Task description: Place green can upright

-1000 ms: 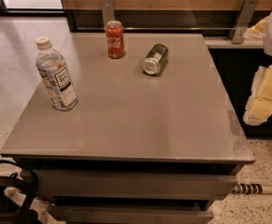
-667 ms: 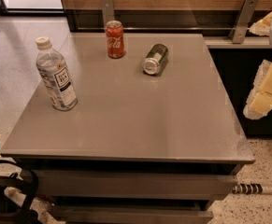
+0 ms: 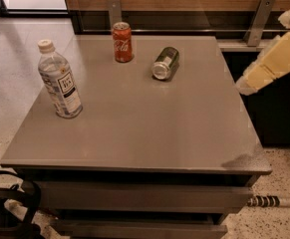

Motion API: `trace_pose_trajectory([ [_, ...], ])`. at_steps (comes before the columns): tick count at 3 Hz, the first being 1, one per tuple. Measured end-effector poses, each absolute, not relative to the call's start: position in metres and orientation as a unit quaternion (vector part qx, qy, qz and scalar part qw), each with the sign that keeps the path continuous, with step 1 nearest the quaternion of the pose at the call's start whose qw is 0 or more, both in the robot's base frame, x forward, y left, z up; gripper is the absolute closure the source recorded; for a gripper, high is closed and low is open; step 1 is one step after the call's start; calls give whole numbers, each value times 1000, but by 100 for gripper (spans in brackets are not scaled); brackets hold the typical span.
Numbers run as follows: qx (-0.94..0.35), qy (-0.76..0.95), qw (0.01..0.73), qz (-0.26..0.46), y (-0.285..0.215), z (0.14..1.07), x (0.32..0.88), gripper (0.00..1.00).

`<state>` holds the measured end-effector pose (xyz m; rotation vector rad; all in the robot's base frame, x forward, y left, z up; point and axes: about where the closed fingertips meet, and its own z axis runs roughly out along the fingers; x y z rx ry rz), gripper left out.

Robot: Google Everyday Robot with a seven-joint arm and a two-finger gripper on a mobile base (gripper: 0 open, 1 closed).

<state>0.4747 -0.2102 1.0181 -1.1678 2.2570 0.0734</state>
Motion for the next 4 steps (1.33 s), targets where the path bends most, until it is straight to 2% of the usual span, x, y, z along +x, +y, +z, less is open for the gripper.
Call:
trace_pose_trajectory([
  [2, -268, 879, 364, 154, -164, 1024, 564, 0],
  [4, -249, 880, 372, 160, -162, 1028, 571, 0],
])
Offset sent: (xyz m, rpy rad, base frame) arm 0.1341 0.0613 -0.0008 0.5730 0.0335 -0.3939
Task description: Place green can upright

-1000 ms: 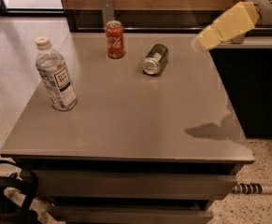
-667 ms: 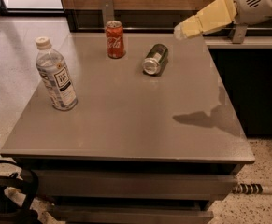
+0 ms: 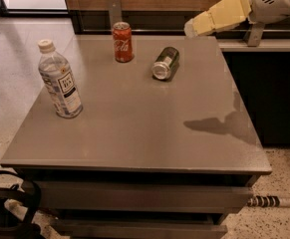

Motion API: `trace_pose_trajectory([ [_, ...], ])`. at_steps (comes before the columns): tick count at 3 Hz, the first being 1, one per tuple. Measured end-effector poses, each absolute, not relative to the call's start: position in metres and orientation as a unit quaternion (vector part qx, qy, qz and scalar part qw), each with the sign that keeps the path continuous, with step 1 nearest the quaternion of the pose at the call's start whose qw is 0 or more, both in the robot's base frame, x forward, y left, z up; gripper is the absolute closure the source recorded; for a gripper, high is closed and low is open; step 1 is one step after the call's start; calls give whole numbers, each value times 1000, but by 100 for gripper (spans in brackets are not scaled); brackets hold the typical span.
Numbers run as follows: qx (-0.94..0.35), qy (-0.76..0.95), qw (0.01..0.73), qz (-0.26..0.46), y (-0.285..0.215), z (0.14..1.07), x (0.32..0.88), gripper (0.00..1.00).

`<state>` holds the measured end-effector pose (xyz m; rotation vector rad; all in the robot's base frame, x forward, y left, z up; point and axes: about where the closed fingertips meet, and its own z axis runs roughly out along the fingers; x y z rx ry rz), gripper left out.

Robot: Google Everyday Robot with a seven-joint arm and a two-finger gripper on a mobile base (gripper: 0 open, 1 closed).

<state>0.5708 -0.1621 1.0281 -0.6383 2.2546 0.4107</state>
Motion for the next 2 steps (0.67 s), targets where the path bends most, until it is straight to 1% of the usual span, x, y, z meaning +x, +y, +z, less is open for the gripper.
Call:
trace_pose_trajectory([
  [1, -243, 886, 353, 178, -151, 1032, 606, 0],
  [2, -220, 904, 319, 180, -129, 1020, 645, 0],
])
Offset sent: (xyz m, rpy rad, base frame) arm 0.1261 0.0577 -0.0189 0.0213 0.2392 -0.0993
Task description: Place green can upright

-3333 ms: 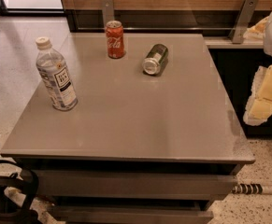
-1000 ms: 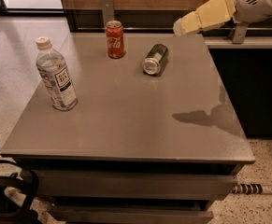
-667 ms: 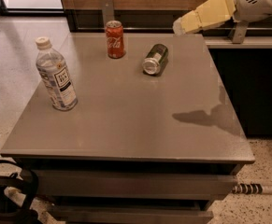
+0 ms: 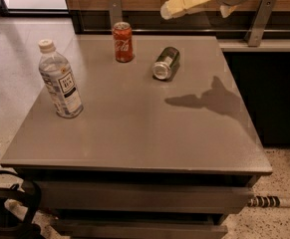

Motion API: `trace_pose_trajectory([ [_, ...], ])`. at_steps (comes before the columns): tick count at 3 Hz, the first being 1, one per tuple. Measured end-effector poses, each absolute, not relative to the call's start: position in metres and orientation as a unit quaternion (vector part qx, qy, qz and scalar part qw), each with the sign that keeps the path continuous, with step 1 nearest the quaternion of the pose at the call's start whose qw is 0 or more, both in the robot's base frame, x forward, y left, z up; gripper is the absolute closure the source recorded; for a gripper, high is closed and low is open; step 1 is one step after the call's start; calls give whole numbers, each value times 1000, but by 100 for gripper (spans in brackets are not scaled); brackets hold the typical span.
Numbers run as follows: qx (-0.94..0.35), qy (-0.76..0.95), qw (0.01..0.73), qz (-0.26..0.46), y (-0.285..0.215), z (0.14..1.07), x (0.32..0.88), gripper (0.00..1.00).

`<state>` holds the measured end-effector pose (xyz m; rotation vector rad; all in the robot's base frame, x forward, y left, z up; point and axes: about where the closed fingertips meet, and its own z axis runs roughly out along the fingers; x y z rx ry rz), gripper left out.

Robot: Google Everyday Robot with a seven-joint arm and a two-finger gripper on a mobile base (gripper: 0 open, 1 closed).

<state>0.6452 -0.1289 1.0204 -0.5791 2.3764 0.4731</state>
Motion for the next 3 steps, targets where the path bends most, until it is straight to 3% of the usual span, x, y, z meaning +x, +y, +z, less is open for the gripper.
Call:
trace_pose_trajectory([
  [3, -126, 964, 224, 73, -86, 982, 712, 0],
])
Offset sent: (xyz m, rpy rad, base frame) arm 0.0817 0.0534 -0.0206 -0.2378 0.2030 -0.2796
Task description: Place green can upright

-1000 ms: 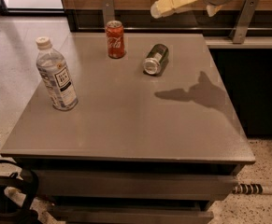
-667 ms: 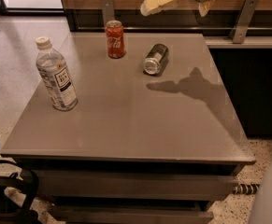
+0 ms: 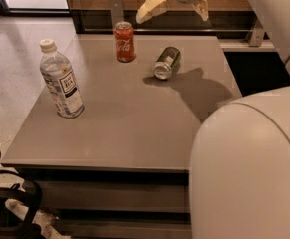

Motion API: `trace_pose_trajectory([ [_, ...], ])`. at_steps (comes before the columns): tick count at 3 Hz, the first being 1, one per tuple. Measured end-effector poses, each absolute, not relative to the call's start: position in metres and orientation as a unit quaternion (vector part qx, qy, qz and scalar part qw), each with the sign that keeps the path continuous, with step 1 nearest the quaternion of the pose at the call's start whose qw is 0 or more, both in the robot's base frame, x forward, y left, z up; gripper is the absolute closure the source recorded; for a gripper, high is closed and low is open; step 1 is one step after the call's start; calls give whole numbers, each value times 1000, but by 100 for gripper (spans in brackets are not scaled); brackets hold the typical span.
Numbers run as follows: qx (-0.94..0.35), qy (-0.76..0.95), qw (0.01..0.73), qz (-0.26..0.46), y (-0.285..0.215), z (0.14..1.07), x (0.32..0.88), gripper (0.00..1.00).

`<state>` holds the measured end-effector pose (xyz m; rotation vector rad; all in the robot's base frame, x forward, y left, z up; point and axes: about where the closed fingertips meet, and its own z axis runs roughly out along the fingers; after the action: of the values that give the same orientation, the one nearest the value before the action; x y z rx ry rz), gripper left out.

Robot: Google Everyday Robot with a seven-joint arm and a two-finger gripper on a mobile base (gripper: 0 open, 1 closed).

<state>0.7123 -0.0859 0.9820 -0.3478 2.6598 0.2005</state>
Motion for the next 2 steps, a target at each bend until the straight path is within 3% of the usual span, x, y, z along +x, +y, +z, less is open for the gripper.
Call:
trace_pose_trajectory([
  [2, -35, 987, 157, 17, -87, 944, 717, 0],
])
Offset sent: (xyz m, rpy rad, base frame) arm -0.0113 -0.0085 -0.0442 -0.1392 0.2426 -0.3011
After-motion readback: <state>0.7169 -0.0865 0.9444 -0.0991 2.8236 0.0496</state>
